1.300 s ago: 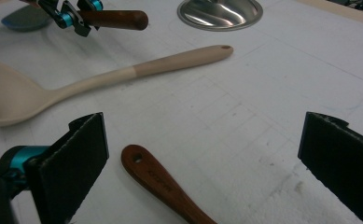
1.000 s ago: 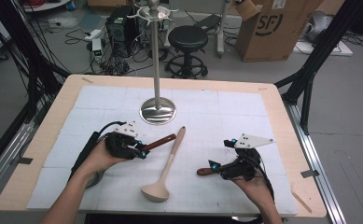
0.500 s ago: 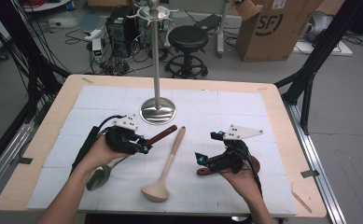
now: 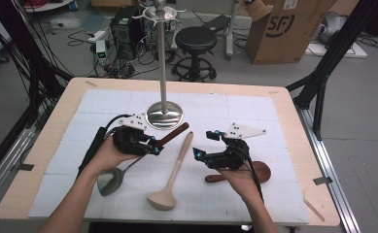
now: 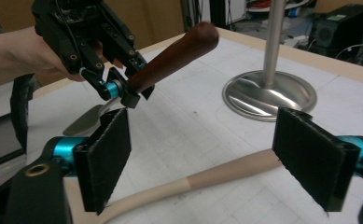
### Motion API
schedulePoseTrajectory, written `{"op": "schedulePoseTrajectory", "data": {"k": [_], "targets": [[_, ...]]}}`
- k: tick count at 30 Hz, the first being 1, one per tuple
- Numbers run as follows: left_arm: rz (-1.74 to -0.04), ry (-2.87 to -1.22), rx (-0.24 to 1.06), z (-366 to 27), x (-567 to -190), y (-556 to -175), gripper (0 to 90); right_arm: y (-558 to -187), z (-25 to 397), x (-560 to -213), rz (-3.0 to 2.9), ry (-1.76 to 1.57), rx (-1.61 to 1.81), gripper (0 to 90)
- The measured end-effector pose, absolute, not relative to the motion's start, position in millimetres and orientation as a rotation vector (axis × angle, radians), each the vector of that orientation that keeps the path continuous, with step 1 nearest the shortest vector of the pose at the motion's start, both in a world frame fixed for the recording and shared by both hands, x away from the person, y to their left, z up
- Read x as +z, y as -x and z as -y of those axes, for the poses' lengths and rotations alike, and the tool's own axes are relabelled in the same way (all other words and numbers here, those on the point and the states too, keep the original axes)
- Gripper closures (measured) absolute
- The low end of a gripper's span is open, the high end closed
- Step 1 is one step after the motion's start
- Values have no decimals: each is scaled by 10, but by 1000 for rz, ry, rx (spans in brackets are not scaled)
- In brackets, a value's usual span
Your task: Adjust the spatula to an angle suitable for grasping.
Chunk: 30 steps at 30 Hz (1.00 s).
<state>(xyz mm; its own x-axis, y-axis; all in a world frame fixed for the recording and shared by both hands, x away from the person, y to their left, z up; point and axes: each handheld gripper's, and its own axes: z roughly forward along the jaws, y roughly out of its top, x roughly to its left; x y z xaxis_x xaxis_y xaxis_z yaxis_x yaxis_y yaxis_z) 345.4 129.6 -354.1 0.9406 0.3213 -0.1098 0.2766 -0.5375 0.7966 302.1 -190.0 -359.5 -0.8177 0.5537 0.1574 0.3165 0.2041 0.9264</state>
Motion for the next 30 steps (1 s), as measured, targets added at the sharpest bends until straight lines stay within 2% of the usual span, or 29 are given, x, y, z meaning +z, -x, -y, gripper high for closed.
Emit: {"op": "schedulePoseTrajectory", "data": {"k": [2,7,9,20,30], "targets": [[-415,-2156,66,-1275,-3519,-3448,734,-3037,1860,-3591,-2279,-841,1666,235],[-388,-2150,70,-1225,-3463,-3428,734,-3057,1724,-3600,-2283,-839,1654,245],[-380,-2147,71,-1203,-3442,-3418,734,-3066,1682,-3606,-2288,-847,1675,285],[-345,-2136,65,-1067,-3402,-3369,734,-3092,1552,-3554,-2283,-841,1782,373],[-320,-2158,57,-968,-3435,-3357,732,-3141,1504,-3549,-2298,-927,1874,542]]}}
